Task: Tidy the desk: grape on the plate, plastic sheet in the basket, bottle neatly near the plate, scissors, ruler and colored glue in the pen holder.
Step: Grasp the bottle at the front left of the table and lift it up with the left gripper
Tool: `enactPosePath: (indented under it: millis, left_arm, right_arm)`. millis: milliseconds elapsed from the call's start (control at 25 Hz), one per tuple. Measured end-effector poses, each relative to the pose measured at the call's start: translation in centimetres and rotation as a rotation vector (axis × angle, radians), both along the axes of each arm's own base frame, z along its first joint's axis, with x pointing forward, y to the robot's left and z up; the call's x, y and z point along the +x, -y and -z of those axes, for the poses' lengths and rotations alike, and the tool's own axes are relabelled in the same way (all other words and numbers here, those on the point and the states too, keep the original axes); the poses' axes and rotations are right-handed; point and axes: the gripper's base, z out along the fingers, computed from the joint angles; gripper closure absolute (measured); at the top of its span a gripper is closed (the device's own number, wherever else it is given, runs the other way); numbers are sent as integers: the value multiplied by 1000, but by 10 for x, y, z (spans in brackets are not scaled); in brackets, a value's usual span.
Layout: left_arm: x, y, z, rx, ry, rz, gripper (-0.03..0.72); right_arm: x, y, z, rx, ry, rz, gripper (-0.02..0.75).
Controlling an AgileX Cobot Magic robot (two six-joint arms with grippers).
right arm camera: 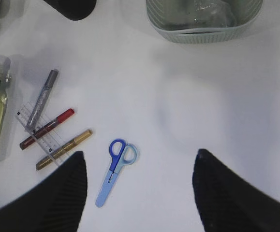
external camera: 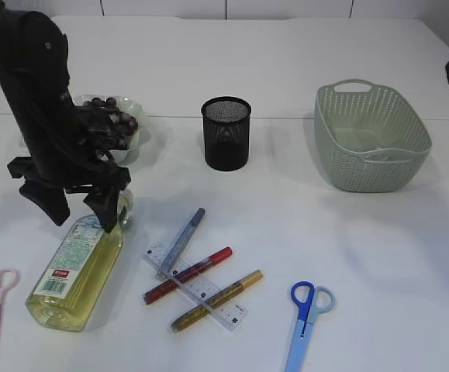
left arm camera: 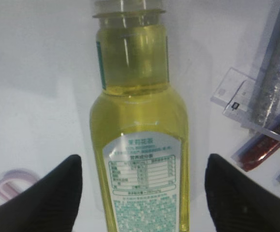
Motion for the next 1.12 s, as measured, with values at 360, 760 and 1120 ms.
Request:
enactPosePath:
  millis: [360, 760, 1120]
  left_arm:
    - [4, 1, 30, 26, -69, -1, 113]
    - [8, 4, 54, 24, -111, -14, 107]
    - [8, 5, 57, 18, -115, -18, 109]
  right_arm:
    - [0, 0, 0, -1, 1, -2, 207]
    - [0, 0, 0, -1, -4, -3, 207]
    - [0, 0, 0, -2, -3, -4, 207]
